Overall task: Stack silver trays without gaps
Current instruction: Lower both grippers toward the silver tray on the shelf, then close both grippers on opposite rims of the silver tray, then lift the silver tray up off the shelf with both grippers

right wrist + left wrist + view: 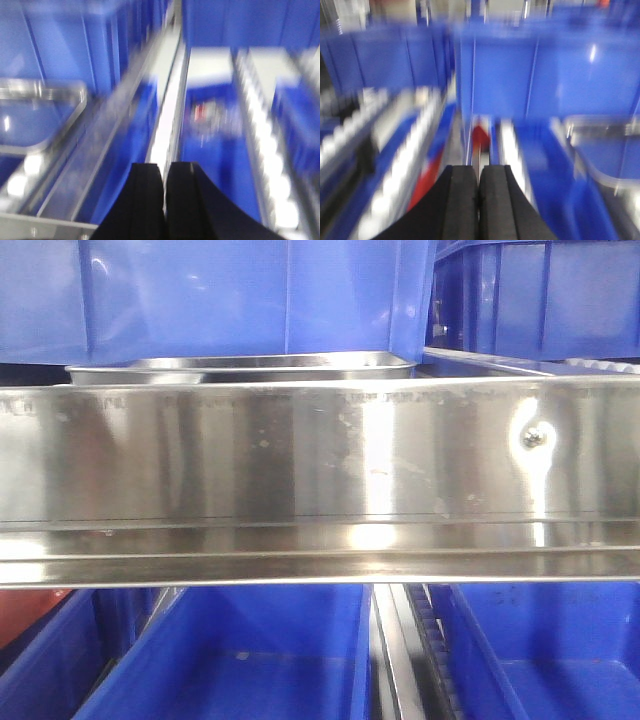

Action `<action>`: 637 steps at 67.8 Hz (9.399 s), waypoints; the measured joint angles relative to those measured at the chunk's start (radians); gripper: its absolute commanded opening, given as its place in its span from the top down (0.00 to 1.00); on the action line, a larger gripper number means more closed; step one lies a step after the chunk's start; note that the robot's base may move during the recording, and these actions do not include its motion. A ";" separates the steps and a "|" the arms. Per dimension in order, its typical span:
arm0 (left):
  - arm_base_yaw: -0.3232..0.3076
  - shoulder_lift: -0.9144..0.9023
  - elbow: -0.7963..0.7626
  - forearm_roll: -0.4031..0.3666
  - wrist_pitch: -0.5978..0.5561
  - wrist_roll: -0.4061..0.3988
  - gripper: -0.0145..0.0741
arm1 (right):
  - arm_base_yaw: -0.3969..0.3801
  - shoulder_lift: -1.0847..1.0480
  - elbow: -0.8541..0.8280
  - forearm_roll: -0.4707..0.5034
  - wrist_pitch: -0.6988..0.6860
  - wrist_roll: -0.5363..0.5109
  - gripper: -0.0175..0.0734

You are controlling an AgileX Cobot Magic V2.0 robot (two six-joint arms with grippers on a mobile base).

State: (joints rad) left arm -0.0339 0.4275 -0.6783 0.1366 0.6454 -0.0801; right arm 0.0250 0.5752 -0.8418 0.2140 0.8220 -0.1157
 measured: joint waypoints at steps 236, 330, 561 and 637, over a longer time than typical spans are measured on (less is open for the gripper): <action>-0.329 1.358 -0.862 -0.009 0.366 -0.341 0.59 | 0.465 1.324 -0.835 -0.228 0.232 0.637 0.59; -0.566 1.136 -0.875 0.131 0.467 -0.577 0.85 | 0.503 1.015 -0.739 -0.395 0.320 0.750 0.82; -1.035 0.817 -0.609 0.466 0.640 -1.030 0.85 | 0.975 0.625 -0.361 -0.720 0.417 1.208 0.82; -1.044 0.817 -0.608 0.752 0.576 -1.018 0.85 | 0.977 0.625 -0.361 -0.720 0.361 1.219 0.82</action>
State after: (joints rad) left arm -1.0781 1.2445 -1.2865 0.8889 1.2213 -1.0978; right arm 1.0024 1.2006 -1.2029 -0.5062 1.1826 1.1034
